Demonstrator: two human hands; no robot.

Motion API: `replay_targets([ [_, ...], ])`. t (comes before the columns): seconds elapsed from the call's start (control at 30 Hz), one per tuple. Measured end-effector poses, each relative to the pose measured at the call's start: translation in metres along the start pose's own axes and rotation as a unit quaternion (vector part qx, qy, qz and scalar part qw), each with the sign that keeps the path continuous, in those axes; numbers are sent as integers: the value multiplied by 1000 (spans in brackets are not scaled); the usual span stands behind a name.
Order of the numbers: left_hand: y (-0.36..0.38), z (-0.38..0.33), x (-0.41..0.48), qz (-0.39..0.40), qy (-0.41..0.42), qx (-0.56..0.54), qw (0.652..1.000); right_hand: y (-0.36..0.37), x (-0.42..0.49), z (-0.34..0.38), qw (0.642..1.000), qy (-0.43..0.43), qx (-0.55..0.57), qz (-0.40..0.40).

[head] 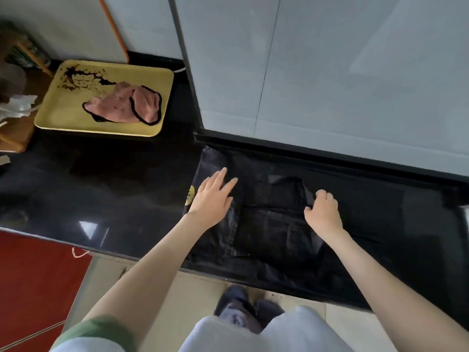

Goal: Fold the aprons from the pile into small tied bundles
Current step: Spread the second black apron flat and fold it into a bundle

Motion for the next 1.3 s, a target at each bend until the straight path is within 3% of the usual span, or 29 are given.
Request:
replay_targets([
  [0.13,30,-2,23,79,5,57,995,-1,3,-30,999,3,-1,31],
  [0.4,-1,-2,68,32,-2,71,997,-26,8,-73,998,39,44,3],
  [0.6,-10,-2,96,24,19,83,996,-45,22,-35,997,-74,35,3],
  [0.77,-7,2,118,111,18,145,983,-37,47,10,984,-157,-69,40],
  [0.9,-9,-8,120,151,59,215,963,-28,63,27,972,-172,-136,80],
  [1.03,-25,-20,115,83,106,182,974,-29,70,33,955,-189,-214,84],
  [1.13,-49,-28,107,-21,127,139,982,-30,69,28,927,-207,-303,76],
  [1.3,-82,-22,100,-94,121,121,981,-58,62,35,935,-221,-277,25],
])
Point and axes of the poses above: each hand's wrist, its own x-axis towards the middle knuckle, its own y-axis out of the palm, z = x × y, the point moved 10 cm from there along x, towards the middle knuckle, and after that the axes turned 4 degrees about x, right-handed, at the moved point
